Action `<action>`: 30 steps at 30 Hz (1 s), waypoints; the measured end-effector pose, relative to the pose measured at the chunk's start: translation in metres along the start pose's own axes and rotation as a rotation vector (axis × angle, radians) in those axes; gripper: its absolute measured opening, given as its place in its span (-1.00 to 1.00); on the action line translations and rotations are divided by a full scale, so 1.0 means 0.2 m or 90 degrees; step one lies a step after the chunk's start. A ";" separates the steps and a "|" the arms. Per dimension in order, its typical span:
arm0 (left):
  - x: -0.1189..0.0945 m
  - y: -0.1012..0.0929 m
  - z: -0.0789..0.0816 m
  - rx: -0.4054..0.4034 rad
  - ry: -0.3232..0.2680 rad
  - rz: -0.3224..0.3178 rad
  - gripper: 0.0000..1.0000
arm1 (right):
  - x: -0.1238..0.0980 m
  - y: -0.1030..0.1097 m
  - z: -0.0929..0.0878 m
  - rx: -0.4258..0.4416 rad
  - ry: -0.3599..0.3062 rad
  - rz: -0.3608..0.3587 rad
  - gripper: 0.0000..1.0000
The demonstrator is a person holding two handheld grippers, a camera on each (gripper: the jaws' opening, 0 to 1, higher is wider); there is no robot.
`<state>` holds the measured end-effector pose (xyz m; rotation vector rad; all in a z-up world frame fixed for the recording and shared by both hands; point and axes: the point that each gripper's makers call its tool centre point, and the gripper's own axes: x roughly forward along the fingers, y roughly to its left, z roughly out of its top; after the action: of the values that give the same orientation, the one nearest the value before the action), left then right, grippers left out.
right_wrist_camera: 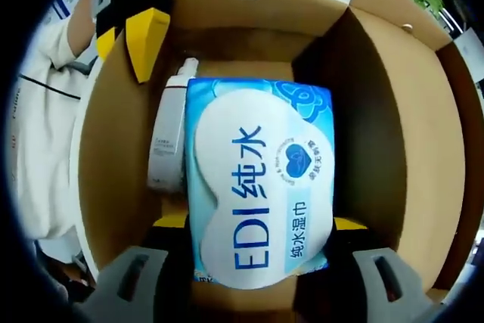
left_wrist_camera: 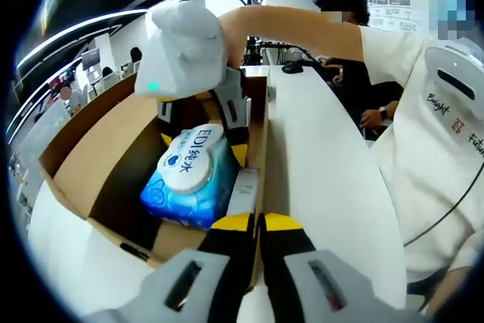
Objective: Operate the shoe box by opening the lid, removing the specified soft item, and placing it in the target area until the item is outside and the box remains undamaged.
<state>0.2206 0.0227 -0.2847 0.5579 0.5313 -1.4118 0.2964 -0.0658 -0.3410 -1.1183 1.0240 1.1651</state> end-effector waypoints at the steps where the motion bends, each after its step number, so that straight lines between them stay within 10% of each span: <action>1: 0.00 0.00 0.00 0.000 0.000 -0.001 -0.93 | 0.00 0.00 0.00 0.000 0.006 -0.001 0.46; 21: 0.00 0.01 0.00 0.002 -0.002 0.004 -0.93 | 0.03 0.06 -0.02 0.034 0.135 0.042 0.49; 30: 0.00 0.00 0.00 0.024 -0.005 -0.003 -0.95 | 0.02 0.07 0.01 -0.032 0.109 0.035 0.43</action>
<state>0.2196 0.0221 -0.2844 0.5807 0.5007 -1.4310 0.2836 -0.0619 -0.3465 -1.2533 1.1681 1.1595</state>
